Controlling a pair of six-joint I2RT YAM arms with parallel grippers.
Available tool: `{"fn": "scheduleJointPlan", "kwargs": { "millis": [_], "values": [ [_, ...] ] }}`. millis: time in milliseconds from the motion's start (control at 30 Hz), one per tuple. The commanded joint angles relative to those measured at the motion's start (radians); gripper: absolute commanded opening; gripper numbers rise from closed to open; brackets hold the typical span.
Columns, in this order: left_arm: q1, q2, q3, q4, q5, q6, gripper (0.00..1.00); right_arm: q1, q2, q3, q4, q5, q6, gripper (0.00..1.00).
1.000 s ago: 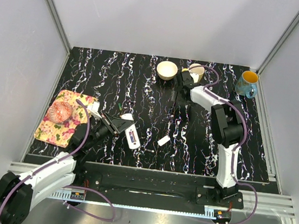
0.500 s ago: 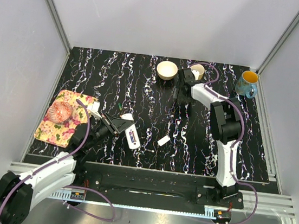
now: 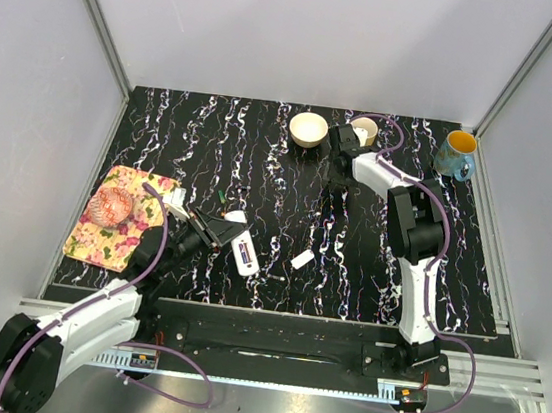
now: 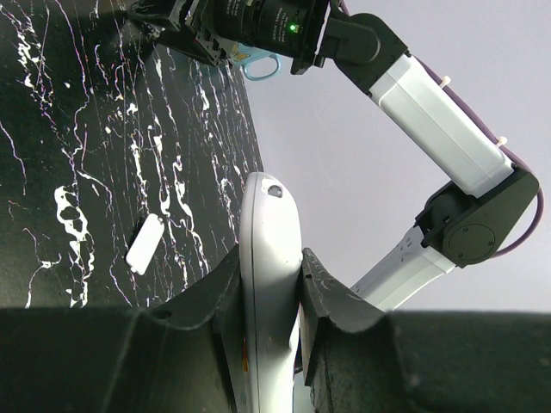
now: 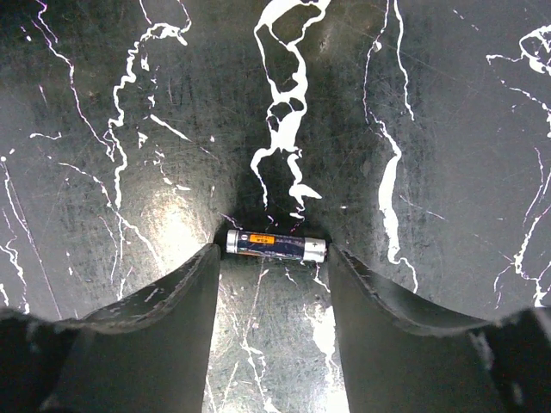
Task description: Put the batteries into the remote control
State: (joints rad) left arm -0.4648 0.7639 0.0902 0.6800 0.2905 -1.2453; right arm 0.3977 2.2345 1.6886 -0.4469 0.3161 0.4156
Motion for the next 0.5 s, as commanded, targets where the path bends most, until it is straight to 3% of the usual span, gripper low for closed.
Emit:
{"fn": "scheduleJointPlan", "kwargs": {
  "millis": [0, 367, 467],
  "values": [
    [0.005, -0.002, 0.04, 0.05, 0.009, 0.006, 0.0, -0.007, 0.037, 0.014, -0.019, 0.02, 0.022, 0.54],
    [0.003, -0.017, 0.037, 0.053, 0.015, 0.003, 0.0, -0.005, -0.039, -0.053, -0.013, 0.037, 0.008, 0.35],
    [0.003, -0.023, 0.04, 0.055, 0.024, -0.002, 0.0, 0.0, -0.171, -0.139, 0.064, -0.128, -0.093, 0.22]
  ]
}}
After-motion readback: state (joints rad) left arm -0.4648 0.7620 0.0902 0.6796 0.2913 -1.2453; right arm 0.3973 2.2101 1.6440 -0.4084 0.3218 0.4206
